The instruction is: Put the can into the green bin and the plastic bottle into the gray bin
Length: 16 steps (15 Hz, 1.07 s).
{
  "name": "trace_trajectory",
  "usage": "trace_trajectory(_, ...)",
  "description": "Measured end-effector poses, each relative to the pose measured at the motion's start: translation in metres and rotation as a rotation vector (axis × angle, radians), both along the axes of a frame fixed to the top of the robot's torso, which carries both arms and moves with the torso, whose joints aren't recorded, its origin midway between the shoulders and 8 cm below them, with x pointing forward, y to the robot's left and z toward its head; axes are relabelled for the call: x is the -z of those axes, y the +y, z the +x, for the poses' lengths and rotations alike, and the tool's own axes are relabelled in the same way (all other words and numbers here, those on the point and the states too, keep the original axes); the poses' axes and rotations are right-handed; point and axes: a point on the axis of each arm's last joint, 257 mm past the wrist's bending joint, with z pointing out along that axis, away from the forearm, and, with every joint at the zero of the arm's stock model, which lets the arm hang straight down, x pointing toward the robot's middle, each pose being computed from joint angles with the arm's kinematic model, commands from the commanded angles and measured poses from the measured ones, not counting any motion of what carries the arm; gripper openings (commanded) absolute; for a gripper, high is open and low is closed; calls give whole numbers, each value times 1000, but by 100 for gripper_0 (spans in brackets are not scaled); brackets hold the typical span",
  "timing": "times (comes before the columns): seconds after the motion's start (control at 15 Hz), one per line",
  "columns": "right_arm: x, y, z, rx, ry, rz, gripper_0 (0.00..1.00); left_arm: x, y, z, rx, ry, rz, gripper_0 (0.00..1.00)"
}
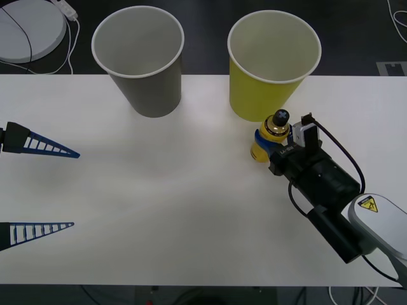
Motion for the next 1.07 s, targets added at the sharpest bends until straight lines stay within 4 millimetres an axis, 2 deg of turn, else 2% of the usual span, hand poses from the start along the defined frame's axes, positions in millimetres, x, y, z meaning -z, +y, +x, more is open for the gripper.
trace_trajectory(0.6,-12,8,-16,-108,35,67,0,0,0,0,0,0,0,100)
trace_trajectory(1.07,-33,23,-49,-225,105,169,0,0,0,0,0,0,0,100)
